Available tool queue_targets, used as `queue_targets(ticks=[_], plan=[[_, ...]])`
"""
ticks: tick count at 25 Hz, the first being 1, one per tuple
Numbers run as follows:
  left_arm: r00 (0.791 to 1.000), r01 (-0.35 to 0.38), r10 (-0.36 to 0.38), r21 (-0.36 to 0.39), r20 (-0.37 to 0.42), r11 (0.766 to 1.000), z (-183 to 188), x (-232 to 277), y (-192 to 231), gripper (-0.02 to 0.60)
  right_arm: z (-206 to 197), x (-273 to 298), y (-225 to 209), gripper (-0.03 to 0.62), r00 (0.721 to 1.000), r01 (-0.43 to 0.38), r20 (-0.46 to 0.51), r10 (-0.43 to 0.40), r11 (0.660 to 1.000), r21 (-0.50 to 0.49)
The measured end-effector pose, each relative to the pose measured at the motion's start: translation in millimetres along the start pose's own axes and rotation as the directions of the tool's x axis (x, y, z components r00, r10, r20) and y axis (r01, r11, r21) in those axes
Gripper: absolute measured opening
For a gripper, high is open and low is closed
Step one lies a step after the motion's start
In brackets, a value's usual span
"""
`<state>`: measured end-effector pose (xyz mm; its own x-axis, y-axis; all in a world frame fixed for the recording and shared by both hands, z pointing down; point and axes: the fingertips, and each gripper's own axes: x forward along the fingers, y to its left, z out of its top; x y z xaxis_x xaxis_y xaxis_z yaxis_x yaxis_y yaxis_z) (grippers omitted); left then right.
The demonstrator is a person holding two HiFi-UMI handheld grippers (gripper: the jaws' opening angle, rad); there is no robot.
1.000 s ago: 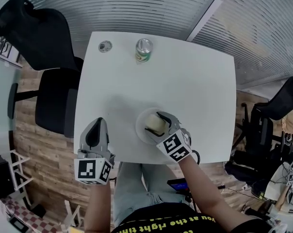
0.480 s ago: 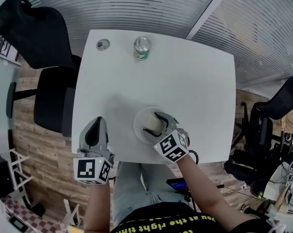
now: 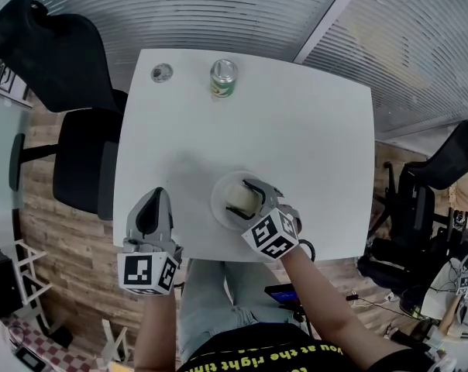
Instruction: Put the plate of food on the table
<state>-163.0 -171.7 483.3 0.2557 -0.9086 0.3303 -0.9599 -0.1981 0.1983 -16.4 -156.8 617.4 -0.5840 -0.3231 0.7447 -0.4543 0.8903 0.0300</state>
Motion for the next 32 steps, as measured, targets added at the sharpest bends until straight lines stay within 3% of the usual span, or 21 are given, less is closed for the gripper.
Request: queue_targets(ticks=[9, 15, 18, 20, 24, 32], plan=[[1.0, 0.012, -0.012, -0.003, 0.013, 1.0, 7.2, 2.4, -2.3, 0.0, 25.3, -13.9, 1.6, 0.35, 0.998, 0.012, 0.064, -0.011, 1.0, -0.027], [1.0, 0.021, -0.021, 0.007, 0.022, 1.0, 13.8, 4.4, -1.2, 0.0, 42.9, -26.9, -2.3, 0.247, 0.992, 0.035, 0.119, -0.032, 0.999, -0.017], [0.999, 0.032, -0.033, 0.015, 0.025, 0.999, 18.7, 5.2, -3.1, 0.0, 50.3, -34.4, -5.4, 0.164, 0.988, 0.044, 0.147, -0.045, 0.999, 0.006], [0.999, 0.041, -0.041, 0.018, 0.029, 0.999, 22.7, 5.5, -5.4, 0.0, 54.7, -39.5, -8.9, 0.155, 0.985, 0.06, 0.159, -0.062, 0.998, 0.017], [0.998, 0.058, -0.059, 0.025, 0.035, 0.998, 29.7, 8.2, -10.3, 0.001, 63.1, -50.0, -16.1, 0.074, 0.978, 0.085, 0.189, -0.089, 0.996, 0.033], [0.993, 0.108, -0.111, 0.062, 0.051, 0.992, 47.8, 14.8, -23.4, 0.002, 78.1, -67.2, -27.3, 0.014, 0.965, 0.128, 0.222, -0.137, 0.99, 0.053]])
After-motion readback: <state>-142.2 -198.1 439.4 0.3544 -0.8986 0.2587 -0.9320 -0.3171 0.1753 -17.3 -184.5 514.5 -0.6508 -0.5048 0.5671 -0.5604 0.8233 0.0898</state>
